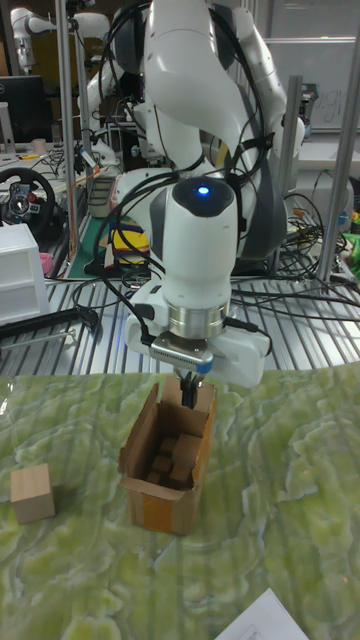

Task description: Open a box

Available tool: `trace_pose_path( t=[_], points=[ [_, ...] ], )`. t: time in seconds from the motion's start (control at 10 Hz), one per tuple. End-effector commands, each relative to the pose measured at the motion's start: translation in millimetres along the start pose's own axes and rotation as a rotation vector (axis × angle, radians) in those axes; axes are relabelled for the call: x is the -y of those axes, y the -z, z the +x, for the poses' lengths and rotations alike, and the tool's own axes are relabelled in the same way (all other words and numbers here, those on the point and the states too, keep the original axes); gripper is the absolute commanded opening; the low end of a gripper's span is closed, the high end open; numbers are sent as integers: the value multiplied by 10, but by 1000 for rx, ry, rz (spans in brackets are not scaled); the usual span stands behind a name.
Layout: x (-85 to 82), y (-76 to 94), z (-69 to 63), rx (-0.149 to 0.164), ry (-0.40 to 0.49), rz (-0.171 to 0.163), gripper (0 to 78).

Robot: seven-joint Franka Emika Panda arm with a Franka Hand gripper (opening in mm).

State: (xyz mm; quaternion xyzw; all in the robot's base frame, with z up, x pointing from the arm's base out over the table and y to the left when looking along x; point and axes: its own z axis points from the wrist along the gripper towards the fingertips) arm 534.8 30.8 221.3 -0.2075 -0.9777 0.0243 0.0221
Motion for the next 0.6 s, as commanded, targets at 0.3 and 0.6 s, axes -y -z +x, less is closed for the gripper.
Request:
trace_pose_path(
  t=[0.3,0.6],
  points=[
    [56,76,-112,-8,53,-6,0],
    [127,120,-138,-23,30,1,0]
  ],
)
